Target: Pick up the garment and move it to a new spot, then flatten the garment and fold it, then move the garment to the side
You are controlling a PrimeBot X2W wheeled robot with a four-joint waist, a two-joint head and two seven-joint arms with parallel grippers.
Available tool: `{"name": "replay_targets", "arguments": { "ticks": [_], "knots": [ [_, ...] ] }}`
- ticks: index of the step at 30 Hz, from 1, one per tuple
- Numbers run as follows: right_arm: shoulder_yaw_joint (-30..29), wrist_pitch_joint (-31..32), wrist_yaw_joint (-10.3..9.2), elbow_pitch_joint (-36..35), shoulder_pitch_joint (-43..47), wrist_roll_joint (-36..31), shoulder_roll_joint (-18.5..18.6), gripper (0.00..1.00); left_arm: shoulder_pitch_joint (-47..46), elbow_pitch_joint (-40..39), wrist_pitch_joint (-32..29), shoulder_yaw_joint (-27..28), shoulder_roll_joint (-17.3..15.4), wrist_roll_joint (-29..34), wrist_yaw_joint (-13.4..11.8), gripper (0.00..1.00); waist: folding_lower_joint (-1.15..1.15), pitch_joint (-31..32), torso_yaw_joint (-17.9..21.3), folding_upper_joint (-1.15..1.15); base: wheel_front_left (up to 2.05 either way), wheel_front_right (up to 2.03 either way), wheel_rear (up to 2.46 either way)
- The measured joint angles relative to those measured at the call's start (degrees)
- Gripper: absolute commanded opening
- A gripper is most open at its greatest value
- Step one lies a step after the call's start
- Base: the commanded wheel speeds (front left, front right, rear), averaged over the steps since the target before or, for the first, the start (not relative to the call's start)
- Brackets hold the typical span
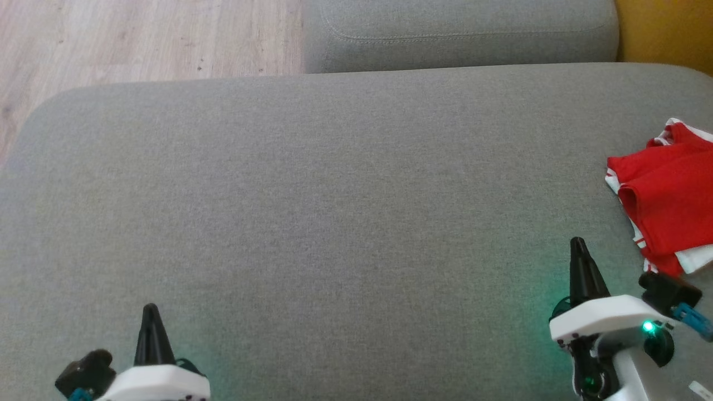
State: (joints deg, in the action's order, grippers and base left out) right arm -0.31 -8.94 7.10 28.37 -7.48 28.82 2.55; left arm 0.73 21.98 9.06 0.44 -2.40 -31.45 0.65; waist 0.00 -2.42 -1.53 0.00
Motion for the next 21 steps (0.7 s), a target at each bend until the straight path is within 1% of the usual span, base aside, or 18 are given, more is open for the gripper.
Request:
{"name": "replay_targets", "arguments": {
  "ticks": [6,13,21],
  "knots": [
    [-0.52,1.3,0.0,-1.0,0.02,4.8,0.0,0.0,-0.5,-0.31,-1.18,0.52,0.0,-4.52,0.88,0.0,0.0,0.17,0.11,0.0,0.0,0.0,0.0],
    [-1.04,2.45,0.0,-1.85,0.05,9.51,0.0,0.0,-0.51,-0.77,-2.29,1.01,0.0,-9.11,0.96,0.0,0.0,0.34,0.23,0.0,0.0,0.0,0.0],
    [-1.85,3.81,0.0,-2.8,0.12,14.94,0.0,0.0,-0.62,-1.38,-3.76,1.31,0.0,-14.34,1.7,0.0,0.0,0.54,0.37,0.0,0.0,0.0,0.0]
  ]
}}
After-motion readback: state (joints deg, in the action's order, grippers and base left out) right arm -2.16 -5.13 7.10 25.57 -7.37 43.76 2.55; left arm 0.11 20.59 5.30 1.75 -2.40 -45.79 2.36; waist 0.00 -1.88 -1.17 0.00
